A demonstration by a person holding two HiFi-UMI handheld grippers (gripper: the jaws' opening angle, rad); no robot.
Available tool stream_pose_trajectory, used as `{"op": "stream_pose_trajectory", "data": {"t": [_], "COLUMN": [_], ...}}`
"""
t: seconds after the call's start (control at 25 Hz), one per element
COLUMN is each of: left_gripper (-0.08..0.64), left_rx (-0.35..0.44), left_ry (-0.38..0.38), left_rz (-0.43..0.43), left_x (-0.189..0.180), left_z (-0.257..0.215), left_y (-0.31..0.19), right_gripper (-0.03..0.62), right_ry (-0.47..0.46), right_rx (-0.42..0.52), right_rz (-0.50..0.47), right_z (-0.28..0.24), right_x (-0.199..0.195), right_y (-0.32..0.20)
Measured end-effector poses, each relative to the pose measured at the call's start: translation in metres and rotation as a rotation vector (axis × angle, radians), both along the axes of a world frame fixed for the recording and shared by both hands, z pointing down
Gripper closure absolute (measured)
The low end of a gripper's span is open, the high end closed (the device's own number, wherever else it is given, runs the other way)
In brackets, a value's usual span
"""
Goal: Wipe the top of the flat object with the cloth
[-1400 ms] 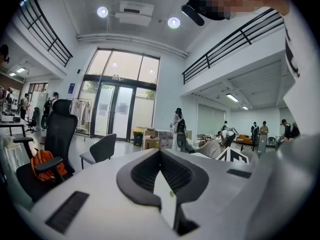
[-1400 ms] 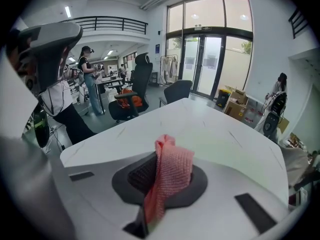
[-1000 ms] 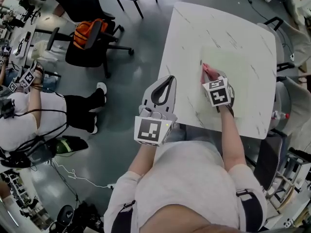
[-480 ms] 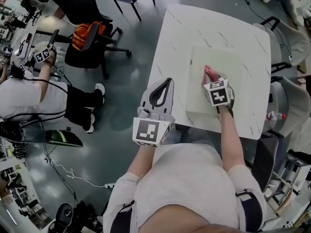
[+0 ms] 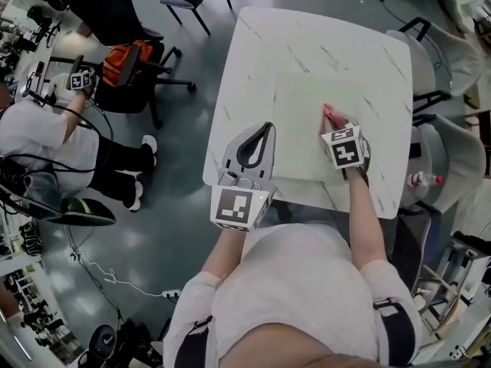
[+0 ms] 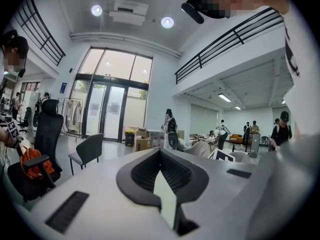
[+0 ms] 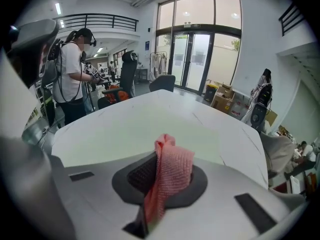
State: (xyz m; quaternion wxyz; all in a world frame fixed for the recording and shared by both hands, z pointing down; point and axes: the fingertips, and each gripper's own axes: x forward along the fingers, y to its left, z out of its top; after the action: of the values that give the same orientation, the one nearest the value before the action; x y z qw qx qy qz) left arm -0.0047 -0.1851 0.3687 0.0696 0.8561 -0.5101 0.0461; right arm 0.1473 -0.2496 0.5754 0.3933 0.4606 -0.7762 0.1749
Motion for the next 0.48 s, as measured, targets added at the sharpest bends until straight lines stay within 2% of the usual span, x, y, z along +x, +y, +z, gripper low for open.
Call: {"op": "stream_pose_trajectory", "data": {"t": [0.32,0.48], "left_gripper": [0.545,0.545], "left_rx": [0.010,0.014], "left_ry": [0.015,0.016], "left_rz": [0.001,0.000], "left_x": [0.032,0.042], "left_z": [0.000,-0.001], "left_y": [-0.002,-0.002], "right_gripper": [0.562,0.563], "right_ry": [0.023,0.021], "right_rx": [0.000,0.016], "right_rz": [0.049,0.055], "right_z": [0.001,-0.001], "right_x": [0.059,0.075], "right_y": [0.003,0.001]}}
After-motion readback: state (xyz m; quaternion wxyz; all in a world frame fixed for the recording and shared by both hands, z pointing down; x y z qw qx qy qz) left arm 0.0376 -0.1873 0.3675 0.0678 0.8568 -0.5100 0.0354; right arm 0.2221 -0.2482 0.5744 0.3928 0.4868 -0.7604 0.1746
